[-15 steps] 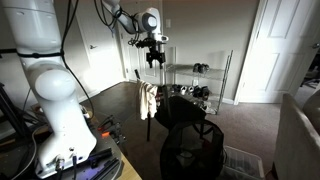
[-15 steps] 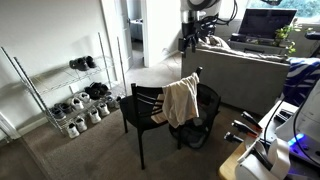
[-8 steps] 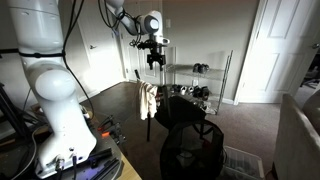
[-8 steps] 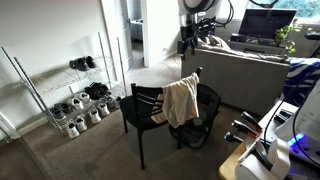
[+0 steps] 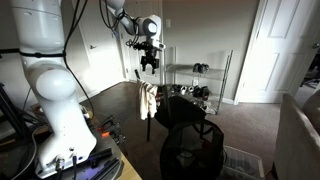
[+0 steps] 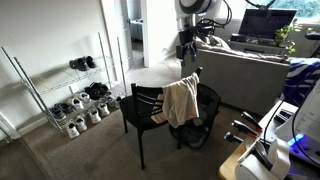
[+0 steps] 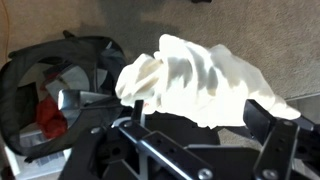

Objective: Put the shirt in the laundry basket

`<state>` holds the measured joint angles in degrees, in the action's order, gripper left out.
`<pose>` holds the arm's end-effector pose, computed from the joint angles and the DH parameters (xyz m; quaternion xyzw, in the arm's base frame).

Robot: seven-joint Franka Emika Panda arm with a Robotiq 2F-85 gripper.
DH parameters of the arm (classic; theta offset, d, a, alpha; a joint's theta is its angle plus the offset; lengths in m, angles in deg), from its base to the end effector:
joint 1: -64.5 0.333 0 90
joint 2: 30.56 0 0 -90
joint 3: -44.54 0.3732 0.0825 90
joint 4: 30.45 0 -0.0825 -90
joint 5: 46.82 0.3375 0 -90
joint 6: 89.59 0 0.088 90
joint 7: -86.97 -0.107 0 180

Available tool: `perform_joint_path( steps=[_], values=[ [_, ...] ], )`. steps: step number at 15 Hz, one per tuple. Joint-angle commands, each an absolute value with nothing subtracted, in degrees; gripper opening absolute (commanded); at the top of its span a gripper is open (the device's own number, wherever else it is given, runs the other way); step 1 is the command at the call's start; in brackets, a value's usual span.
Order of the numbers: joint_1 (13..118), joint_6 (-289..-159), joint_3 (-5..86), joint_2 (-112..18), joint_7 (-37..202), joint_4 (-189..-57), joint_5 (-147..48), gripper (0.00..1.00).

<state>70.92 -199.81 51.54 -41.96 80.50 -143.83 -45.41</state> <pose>0.5228 0.1227 0.4329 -0.9902 -0.0548 0.1281 0.0009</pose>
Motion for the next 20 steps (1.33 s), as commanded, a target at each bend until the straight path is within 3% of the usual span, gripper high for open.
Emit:
perform_joint_path(
  steps=[1,5,19,20],
  values=[
    [70.9,-194.8,51.8,-43.9,82.4,-143.2,-40.8,1.0],
    [71.2,-195.1,51.9,-45.2,82.6,-145.1,-39.8,1.0],
    [73.2,-217.2,50.5,-47.9,76.7,-154.2,-42.5,1.0],
    [73.2,-217.5,50.5,-47.2,76.7,-154.7,-42.7,0.85]
  ],
)
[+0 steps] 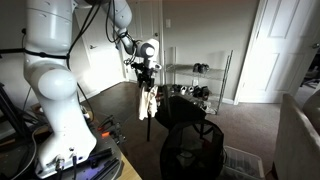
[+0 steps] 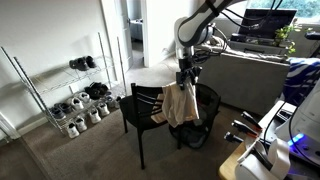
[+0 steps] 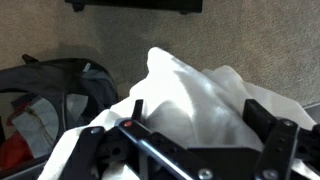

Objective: Put the shirt in the laundry basket

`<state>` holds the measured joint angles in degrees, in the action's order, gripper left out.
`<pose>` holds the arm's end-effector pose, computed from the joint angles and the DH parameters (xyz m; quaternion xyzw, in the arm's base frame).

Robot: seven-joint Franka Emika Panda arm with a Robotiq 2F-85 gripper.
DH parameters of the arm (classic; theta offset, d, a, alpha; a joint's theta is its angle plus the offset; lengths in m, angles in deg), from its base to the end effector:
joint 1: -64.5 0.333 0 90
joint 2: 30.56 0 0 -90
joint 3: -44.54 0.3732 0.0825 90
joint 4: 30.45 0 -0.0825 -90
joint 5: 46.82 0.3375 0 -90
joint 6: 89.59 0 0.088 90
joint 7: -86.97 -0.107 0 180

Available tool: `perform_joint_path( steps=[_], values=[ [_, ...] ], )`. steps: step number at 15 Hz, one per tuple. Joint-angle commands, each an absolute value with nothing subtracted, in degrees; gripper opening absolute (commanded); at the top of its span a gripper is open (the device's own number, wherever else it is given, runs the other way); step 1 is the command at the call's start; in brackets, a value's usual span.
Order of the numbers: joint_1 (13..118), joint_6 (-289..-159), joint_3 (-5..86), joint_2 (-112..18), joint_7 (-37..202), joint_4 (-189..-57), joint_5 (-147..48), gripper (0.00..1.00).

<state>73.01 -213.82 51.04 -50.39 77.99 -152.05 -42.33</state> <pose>0.5135 0.1378 0.3167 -0.9874 -0.0249 0.1555 0.0163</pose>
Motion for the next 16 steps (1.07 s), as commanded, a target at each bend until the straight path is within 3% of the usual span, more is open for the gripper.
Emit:
perform_joint_path(
  steps=[1,12,16],
  values=[
    [73.3,-218.1,50.4,-46.7,76.5,-155.1,-43.1,0.74],
    [72.8,-222.4,51.3,-37.5,79.0,-161.8,-42.3,0.03],
    [72.9,-223.7,51.7,-33.7,80.0,-164.6,-42.2,0.03]
  ],
)
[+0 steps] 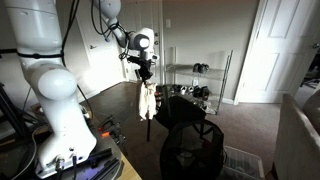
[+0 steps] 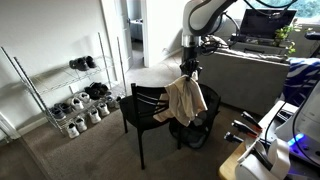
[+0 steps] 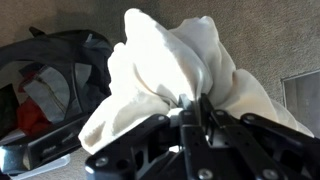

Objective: Put the shirt in the laundry basket

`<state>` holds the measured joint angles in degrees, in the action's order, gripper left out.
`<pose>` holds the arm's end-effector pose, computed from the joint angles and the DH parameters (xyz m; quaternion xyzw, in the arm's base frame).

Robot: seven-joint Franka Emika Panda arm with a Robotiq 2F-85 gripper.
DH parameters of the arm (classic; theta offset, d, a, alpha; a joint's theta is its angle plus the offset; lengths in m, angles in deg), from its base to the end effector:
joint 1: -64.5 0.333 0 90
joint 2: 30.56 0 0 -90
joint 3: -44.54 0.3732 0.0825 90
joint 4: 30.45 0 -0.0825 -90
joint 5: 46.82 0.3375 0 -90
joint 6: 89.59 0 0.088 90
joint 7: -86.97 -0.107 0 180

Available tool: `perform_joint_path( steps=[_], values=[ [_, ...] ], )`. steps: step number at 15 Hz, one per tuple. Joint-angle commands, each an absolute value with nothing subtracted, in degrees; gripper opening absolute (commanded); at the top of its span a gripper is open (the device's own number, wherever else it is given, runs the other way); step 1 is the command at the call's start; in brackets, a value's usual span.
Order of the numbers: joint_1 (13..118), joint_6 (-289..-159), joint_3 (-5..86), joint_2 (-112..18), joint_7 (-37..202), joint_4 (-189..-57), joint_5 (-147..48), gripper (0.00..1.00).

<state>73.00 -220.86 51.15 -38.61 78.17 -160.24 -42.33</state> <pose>0.4795 0.1299 0.3803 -0.9973 -0.0274 0.0632 0.0234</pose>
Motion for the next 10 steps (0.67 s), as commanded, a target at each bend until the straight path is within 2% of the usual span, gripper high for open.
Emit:
perform_joint_path(
  steps=[1,9,10],
  values=[
    [72.9,-223.9,51.8,-32.7,80.0,-165.3,-42.2,0.03],
    [73.6,-236.7,53.9,-10.4,74.8,-179.8,-41.6,0.03],
    [72.9,-237.2,53.9,-9.9,73.8,-178.3,-42.1,0.03]
  ],
)
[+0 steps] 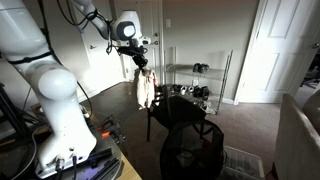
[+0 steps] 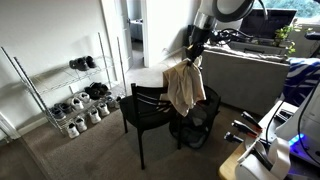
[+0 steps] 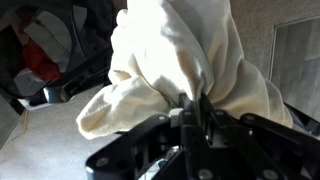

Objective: Put the shirt in the laundry basket

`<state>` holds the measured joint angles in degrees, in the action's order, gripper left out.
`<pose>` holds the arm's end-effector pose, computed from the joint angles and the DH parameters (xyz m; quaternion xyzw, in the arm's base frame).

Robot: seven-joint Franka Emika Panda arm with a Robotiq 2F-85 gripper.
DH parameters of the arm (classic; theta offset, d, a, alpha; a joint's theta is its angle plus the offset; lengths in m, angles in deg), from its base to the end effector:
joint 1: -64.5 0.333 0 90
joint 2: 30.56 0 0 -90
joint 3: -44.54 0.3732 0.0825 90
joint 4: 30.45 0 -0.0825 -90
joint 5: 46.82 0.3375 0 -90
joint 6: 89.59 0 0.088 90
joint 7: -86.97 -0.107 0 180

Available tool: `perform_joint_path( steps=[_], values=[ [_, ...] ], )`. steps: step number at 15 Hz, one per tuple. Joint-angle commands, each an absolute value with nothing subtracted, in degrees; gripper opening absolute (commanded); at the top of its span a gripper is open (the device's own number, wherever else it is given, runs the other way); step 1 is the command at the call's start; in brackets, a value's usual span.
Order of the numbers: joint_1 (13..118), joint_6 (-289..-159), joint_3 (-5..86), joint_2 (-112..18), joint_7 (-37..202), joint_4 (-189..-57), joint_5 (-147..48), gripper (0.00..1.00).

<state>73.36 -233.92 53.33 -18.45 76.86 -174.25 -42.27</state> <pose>0.3985 0.1290 0.4661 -0.9933 -0.0359 -0.1036 0.0363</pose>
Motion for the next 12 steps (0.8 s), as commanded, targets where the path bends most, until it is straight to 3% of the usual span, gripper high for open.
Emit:
perform_joint_path(
  steps=[1,12],
  values=[
    [72.5,-238.4,54.1,-8.0,72.5,-178.9,-42.3,0.03],
    [55.5,-245.7,64.8,1.8,45.6,-180.9,-49.5,0.03]
  ],
)
